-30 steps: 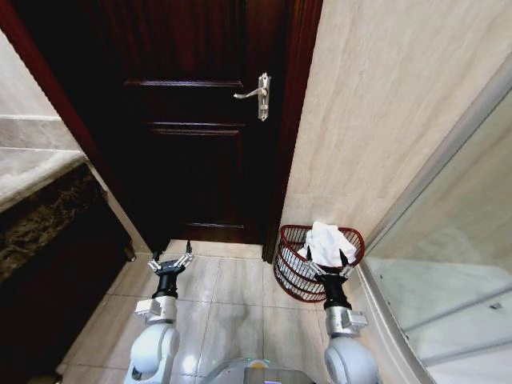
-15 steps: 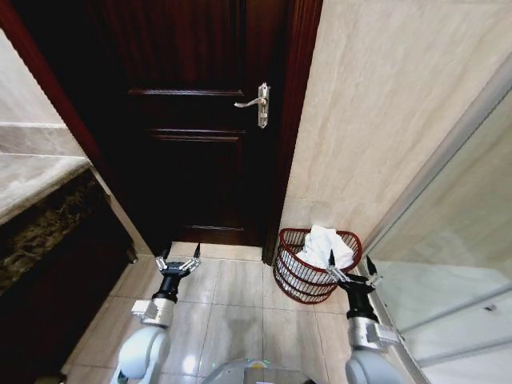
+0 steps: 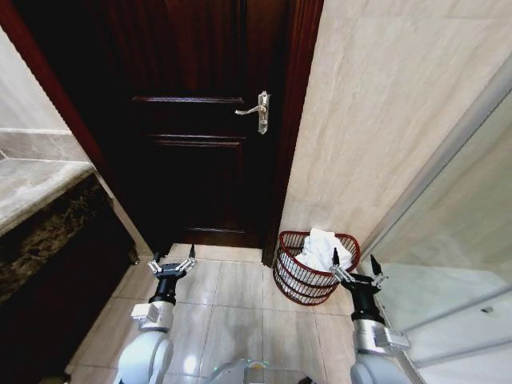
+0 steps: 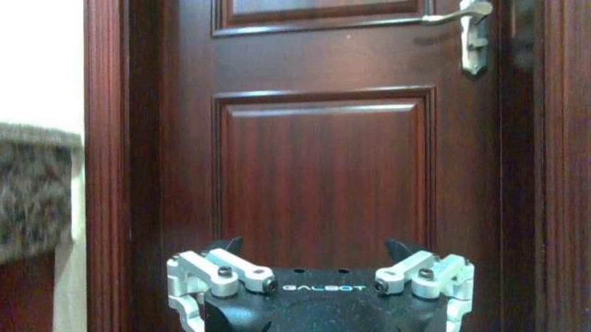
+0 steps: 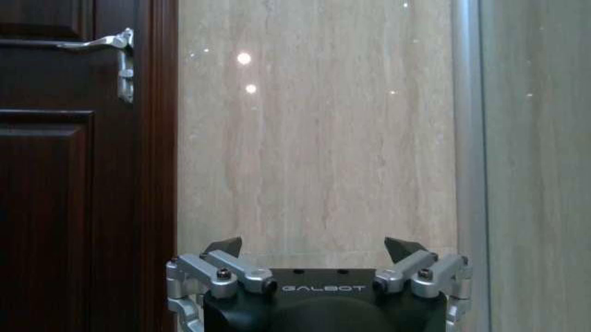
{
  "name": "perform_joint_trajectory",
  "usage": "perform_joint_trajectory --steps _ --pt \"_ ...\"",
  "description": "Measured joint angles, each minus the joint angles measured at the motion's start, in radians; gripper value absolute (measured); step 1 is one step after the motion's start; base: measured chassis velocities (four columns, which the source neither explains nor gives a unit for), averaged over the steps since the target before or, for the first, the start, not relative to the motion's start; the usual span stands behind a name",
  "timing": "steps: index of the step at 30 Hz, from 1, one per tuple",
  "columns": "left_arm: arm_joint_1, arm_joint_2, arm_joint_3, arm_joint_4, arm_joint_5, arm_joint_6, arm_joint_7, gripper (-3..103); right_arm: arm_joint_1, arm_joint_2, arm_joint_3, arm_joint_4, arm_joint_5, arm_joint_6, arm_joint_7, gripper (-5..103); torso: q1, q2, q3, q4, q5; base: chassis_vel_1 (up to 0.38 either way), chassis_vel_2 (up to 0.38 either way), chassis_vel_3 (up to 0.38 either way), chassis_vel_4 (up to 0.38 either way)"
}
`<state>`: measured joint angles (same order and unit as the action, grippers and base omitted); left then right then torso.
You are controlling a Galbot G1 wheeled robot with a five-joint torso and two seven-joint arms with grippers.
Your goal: Discard the used towel into the hamper.
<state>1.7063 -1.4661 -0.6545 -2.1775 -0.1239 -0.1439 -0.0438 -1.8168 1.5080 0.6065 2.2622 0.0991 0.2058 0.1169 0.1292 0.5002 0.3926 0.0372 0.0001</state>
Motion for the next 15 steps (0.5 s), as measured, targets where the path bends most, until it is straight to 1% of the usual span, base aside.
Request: perform_joint_trajectory --steps 1,4,7,9,15 --pt "-0.004 0.004 -0.004 0.000 0.015 -0.001 -0.001 100 0.001 0.003 0.008 -0.007 0.006 0.001 -0.015 100 0.003 0.008 0.005 0.0002 0.0000 0.000 0.000 0.000 0.000" --pt "-0.007 0.017 -0.005 -0.002 0.019 -0.002 0.003 100 0.005 0.008 0.010 -0.018 0.010 0.003 -0.025 100 0.008 0.020 0.013 0.0003 0.0000 0.000 0.000 0.000 0.000" --pt "-0.007 0.031 -0.002 -0.002 0.017 -0.009 0.018 100 0.004 0.009 0.007 -0.022 0.010 0.004 -0.034 100 0.011 0.028 0.017 0.0002 -0.0001 0.000 0.000 0.000 0.000" --pt "-0.003 0.041 0.004 -0.003 -0.003 -0.022 0.042 100 0.002 0.008 -0.012 -0.024 0.010 0.004 -0.041 100 0.016 0.041 0.025 0.0001 0.0000 0.000 0.000 0.000 0.000" --pt "0.008 0.018 0.010 -0.007 -0.016 -0.012 0.035 100 0.008 -0.007 -0.055 -0.020 0.007 -0.001 -0.050 100 0.025 0.065 0.040 0.0003 -0.0001 0.000 0.000 0.000 0.000"
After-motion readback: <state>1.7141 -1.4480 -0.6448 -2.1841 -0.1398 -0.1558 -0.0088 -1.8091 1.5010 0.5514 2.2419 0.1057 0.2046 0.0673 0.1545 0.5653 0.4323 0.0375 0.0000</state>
